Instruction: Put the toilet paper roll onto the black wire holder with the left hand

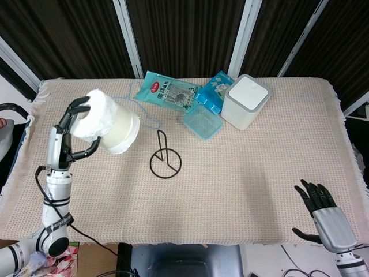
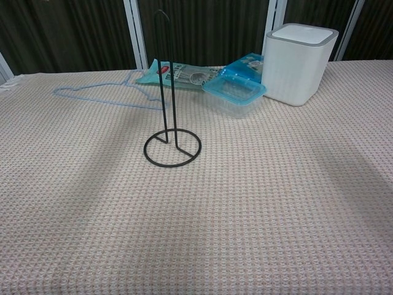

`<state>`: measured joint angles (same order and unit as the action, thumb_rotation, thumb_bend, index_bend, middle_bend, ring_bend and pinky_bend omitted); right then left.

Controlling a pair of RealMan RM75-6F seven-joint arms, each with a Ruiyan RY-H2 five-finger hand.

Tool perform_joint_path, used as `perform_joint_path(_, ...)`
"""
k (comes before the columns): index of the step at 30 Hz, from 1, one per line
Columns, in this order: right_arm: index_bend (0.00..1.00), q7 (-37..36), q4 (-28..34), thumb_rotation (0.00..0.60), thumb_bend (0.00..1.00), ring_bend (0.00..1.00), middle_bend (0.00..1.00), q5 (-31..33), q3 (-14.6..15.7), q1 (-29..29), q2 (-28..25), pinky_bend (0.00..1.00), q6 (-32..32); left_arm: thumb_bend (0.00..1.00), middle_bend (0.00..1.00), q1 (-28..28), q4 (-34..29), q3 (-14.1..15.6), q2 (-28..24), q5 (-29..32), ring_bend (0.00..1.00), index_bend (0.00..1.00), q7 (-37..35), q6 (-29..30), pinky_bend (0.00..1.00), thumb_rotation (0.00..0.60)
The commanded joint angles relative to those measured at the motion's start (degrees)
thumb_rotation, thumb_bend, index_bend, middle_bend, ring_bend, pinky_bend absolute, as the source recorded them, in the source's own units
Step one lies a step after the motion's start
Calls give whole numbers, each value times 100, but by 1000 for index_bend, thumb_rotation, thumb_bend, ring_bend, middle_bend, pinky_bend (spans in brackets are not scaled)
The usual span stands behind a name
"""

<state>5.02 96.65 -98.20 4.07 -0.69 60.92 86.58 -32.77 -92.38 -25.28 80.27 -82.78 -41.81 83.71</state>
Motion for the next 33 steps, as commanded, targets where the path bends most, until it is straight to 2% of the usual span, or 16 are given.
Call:
perform_joint_path(1, 0, 45, -3, 600, 137, 0, 0, 42, -22, -1, 4, 0, -8, 513, 506, -373, -58, -143, 50, 152, 518, 298, 454, -247, 856, 600)
perform_joint_path(10, 0, -152, 12, 600, 137, 0, 0, 73, -49, 14, -90, 0, 70, 510, 508, -822, 524, -95, 621, 262, 518, 302, 1000, -444, 857, 600)
perform_joint_path(23, 0, -117, 36, 600, 136, 0, 0, 119, -47, -1, -111, 0, 3, 509, 508, -1186, 654, -37, 1015, 281, 517, 302, 1399, -622, 857, 600)
perform_joint_path(33, 0, -193, 40, 600, 137, 0, 0, 79, -36, 35, -154, 0, 88, 508, 508, -1276, 690, 49, 1038, 258, 518, 302, 1514, -720, 856, 600)
